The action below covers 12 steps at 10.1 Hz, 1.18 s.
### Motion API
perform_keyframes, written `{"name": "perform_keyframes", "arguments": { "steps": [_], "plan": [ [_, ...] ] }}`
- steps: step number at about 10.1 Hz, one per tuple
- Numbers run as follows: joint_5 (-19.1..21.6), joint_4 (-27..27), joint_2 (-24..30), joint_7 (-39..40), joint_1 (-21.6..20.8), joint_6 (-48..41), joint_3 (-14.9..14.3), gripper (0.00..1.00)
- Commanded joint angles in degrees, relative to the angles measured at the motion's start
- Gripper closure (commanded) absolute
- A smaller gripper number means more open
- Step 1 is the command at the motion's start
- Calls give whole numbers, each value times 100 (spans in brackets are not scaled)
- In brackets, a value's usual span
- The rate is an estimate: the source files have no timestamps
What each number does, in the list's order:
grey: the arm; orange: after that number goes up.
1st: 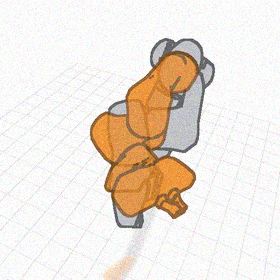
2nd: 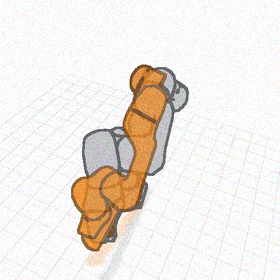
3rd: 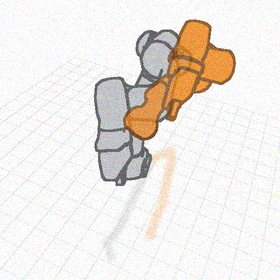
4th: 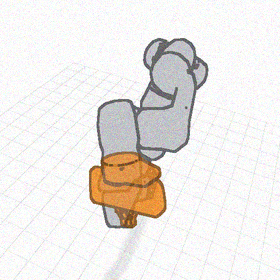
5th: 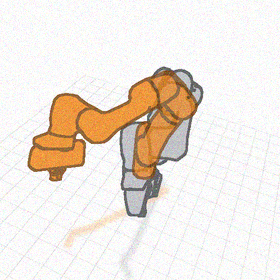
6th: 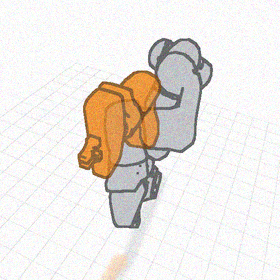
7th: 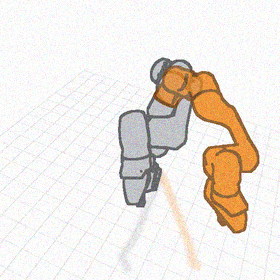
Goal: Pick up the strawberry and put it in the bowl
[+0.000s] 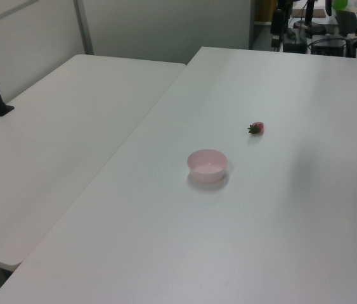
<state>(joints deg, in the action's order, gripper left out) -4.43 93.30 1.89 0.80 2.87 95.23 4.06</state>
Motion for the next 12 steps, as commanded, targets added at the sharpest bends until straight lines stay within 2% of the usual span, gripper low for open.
{"name": "perform_keyframes", "arguments": {
  "steps": [1,7,12],
  "plan": [
    [134,127,179,52,-41,22,-72,0],
    [144,127,180,43,-41,4,-72,0],
    [311,127,188,52,-23,4,-98,0]
  ]
}}
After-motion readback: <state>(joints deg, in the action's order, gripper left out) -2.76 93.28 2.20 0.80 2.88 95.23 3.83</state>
